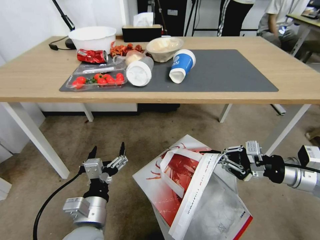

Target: Pick up the food delivery bag from the floor and place it on the table.

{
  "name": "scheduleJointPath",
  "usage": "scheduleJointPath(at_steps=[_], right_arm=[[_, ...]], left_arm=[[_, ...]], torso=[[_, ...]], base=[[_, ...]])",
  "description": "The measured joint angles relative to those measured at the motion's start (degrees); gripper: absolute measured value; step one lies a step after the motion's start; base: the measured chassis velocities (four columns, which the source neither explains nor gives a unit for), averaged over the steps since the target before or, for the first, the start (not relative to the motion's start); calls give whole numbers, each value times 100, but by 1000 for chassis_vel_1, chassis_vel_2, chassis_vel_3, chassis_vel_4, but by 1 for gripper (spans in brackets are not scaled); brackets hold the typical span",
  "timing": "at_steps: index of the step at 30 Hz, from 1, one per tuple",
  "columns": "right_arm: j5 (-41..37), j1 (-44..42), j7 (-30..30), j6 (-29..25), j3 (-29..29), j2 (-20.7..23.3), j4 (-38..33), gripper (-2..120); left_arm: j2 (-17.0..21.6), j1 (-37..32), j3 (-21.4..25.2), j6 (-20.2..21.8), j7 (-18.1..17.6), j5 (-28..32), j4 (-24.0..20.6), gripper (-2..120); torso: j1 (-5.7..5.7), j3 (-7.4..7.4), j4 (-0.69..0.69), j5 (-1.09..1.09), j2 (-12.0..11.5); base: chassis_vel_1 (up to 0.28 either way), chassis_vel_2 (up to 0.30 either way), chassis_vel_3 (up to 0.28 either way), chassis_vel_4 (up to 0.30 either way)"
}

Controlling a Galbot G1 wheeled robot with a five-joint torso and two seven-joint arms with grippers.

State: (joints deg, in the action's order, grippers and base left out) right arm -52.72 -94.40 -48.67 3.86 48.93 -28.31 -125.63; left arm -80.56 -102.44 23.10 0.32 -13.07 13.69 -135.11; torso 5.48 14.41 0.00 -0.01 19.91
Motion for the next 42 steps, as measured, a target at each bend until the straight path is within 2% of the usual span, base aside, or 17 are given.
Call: scheduleJointPath(at_steps=[42], right_arm=[[-12, 35, 6, 15, -43, -3, 27, 0]], left_arm=[[8, 30, 3, 25, 31, -21, 31, 100]], torso=[[346, 637, 0, 1, 981]], base=[[0, 0, 0, 0]])
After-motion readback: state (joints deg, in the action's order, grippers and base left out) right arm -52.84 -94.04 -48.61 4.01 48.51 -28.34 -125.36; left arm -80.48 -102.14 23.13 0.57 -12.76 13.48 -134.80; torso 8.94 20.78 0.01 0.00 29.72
